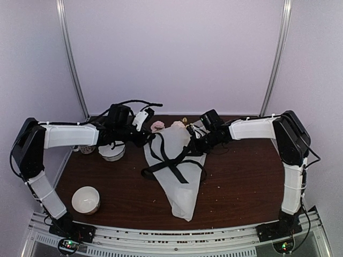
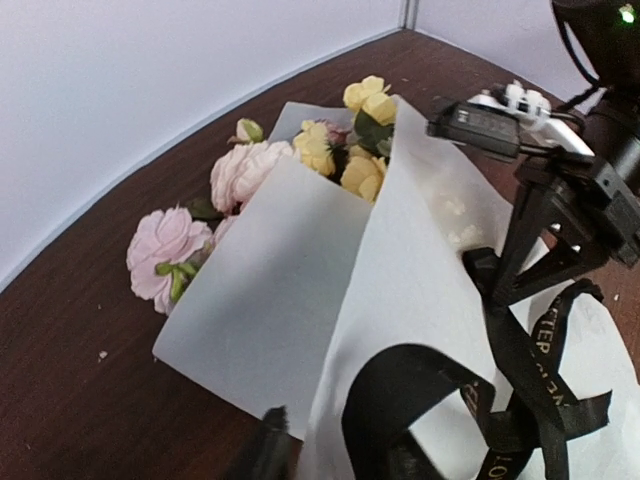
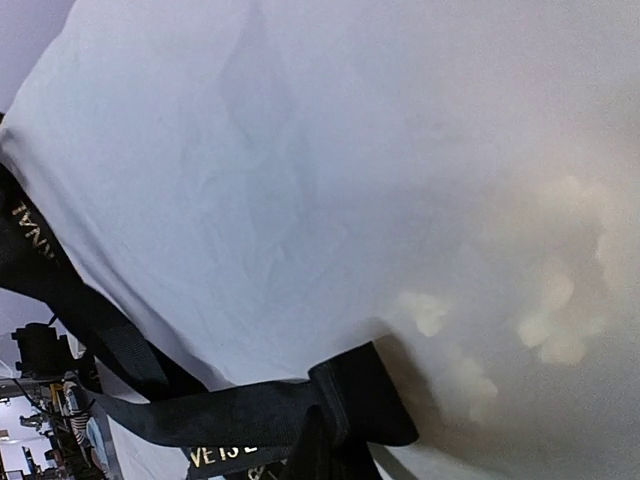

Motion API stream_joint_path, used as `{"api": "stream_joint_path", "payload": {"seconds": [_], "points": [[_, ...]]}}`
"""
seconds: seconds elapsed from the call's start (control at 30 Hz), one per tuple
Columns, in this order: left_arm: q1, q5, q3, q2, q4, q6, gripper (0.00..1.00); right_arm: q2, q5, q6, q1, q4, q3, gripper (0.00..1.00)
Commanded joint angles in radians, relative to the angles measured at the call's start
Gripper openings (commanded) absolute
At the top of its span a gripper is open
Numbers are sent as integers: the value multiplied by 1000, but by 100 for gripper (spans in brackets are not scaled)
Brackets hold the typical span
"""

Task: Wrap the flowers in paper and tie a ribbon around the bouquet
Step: Cross the ribbon over the folded bouquet.

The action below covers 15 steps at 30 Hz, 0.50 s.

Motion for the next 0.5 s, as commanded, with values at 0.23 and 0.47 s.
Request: {"api": "stream_joint_path", "payload": {"seconds": [0.23,0.47], "points": [[57,-313,-5,-73,-4,-86,73,-81,26,6,-2,-32,-14,0],[61,-315,-86,-114,89,-119,75,-149,190,26,-12,-95,-32,0]]}}
